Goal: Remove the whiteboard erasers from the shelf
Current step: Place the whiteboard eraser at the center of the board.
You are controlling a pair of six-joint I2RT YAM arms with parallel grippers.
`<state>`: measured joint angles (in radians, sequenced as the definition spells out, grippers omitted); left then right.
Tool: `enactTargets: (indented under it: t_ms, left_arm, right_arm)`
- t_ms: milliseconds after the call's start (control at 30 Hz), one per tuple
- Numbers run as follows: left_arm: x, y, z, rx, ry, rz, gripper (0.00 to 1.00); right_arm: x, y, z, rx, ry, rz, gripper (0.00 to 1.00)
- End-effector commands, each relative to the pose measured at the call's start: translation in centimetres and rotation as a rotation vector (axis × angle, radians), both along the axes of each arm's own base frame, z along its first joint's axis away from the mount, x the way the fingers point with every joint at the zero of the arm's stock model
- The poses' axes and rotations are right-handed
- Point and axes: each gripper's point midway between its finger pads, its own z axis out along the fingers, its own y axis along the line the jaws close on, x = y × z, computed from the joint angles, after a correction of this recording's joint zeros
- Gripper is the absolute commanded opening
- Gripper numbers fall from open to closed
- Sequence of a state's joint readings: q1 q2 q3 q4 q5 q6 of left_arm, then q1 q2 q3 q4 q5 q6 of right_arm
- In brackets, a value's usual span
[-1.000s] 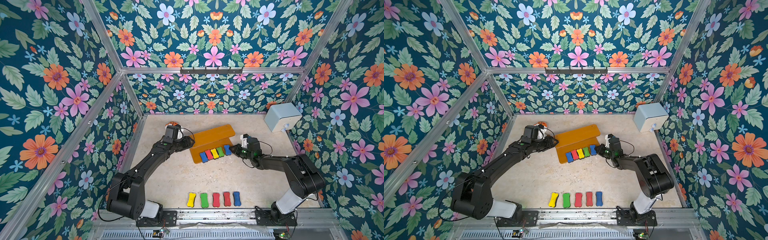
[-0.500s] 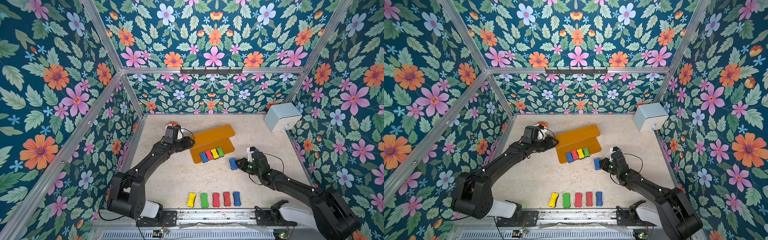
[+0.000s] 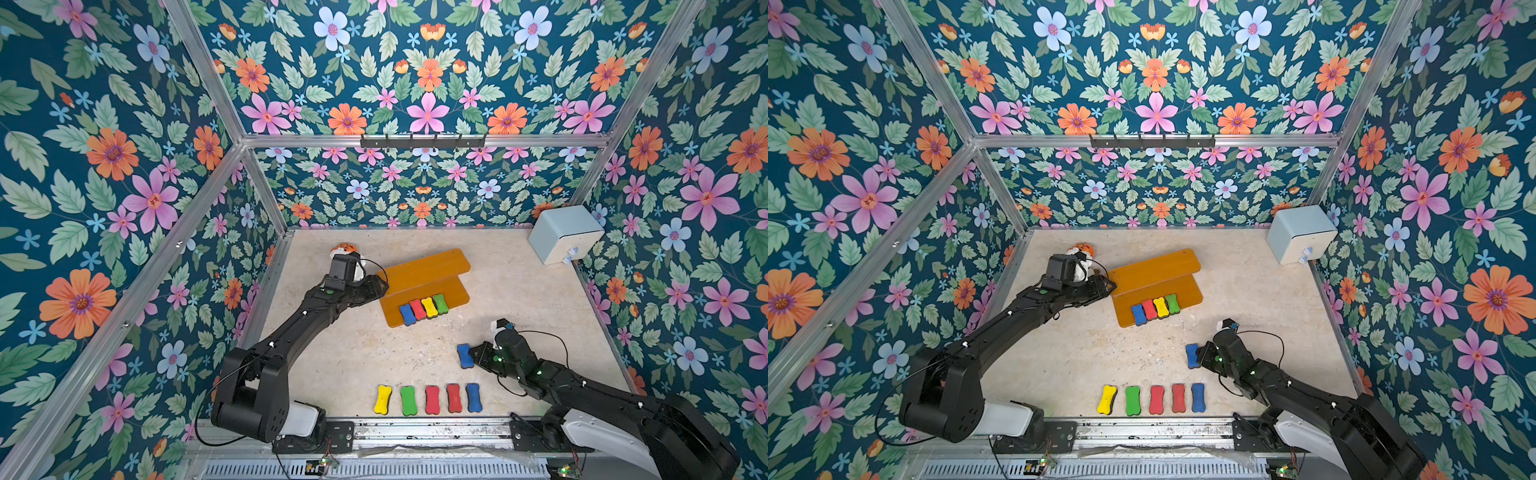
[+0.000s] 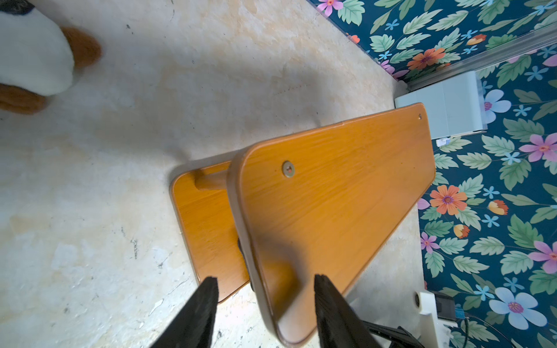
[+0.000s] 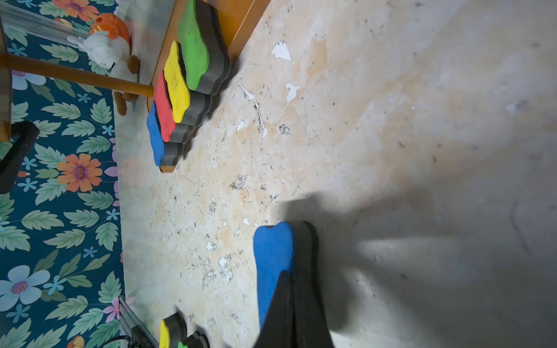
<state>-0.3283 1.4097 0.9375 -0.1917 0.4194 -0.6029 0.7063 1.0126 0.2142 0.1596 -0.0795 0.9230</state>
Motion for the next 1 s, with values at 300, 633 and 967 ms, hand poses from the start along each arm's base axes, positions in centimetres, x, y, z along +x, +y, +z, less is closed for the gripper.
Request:
enactTargets:
  t_ms: [300, 633, 967]
  left_arm:
    - [0.3, 0.1, 0.2, 0.005, -0.014, 0.006, 0.57]
    - [0.4, 0.2, 0.0, 0.009, -0.007, 0.013, 0.57]
    - [0.5, 0.1, -0.1, 0.009, -0.005, 0.011, 0.58]
  right_arm:
    - [-0.7, -1.2, -1.5, -0.018, 0.021, -0.046, 0.07]
    - [-0.5, -1.1, -1.2, -0.036, 0.002, -0.028, 0.13]
    - [-0.2, -1.0, -0.2, -0.052, -0.013, -0.016, 0.27]
